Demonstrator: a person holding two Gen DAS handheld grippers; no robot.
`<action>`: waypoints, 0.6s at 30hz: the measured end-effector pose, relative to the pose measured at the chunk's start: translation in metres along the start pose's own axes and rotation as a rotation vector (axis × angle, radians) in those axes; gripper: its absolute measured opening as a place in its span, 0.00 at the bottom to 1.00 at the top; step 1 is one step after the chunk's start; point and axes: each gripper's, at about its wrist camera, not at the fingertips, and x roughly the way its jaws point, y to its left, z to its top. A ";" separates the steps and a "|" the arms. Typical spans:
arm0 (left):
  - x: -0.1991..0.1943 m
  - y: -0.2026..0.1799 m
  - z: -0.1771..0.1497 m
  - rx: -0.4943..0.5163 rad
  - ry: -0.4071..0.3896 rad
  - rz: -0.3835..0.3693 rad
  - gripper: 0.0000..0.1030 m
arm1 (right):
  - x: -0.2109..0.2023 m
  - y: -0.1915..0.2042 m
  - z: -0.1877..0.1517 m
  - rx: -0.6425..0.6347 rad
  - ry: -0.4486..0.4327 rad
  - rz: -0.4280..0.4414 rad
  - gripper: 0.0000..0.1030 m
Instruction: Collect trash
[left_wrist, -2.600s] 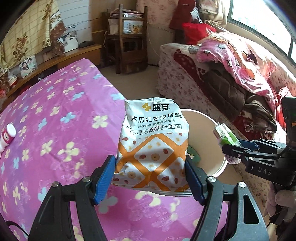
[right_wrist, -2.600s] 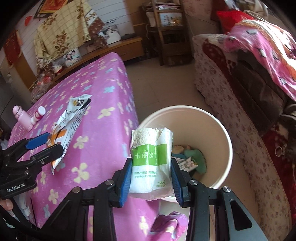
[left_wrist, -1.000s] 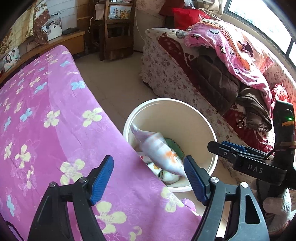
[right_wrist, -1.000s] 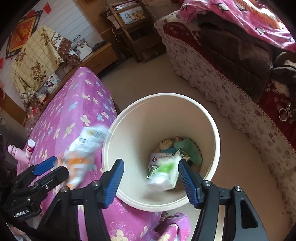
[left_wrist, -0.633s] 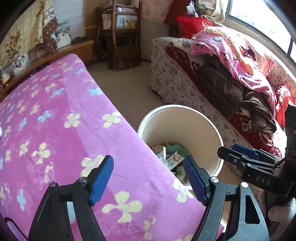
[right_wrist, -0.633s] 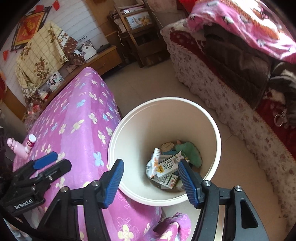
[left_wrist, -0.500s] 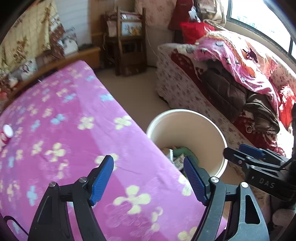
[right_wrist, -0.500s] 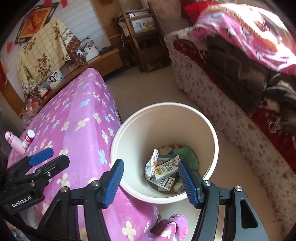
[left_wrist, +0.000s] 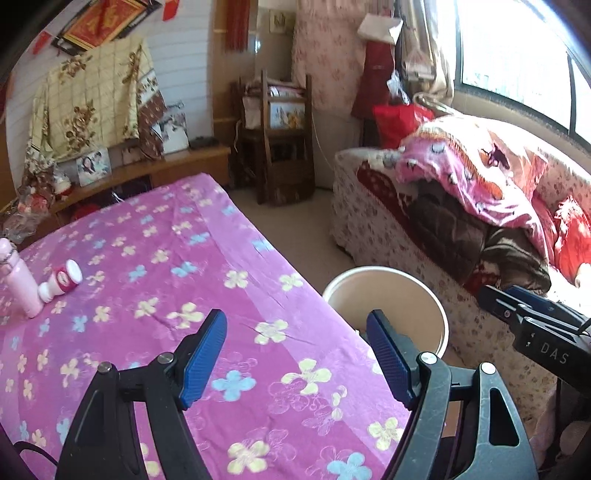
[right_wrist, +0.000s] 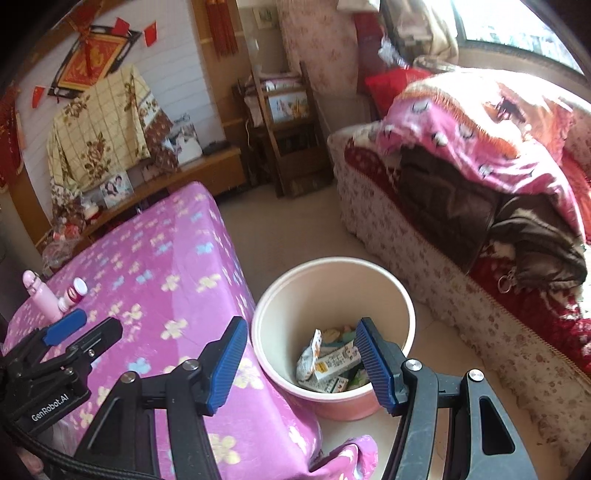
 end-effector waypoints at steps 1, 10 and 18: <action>-0.005 0.001 0.000 -0.002 -0.012 0.002 0.76 | -0.006 0.003 0.001 -0.010 -0.018 -0.011 0.63; -0.052 0.008 -0.004 0.000 -0.123 0.026 0.76 | -0.065 0.028 -0.003 -0.051 -0.175 -0.058 0.68; -0.078 0.011 -0.008 0.007 -0.187 0.032 0.76 | -0.091 0.040 -0.005 -0.040 -0.222 -0.032 0.70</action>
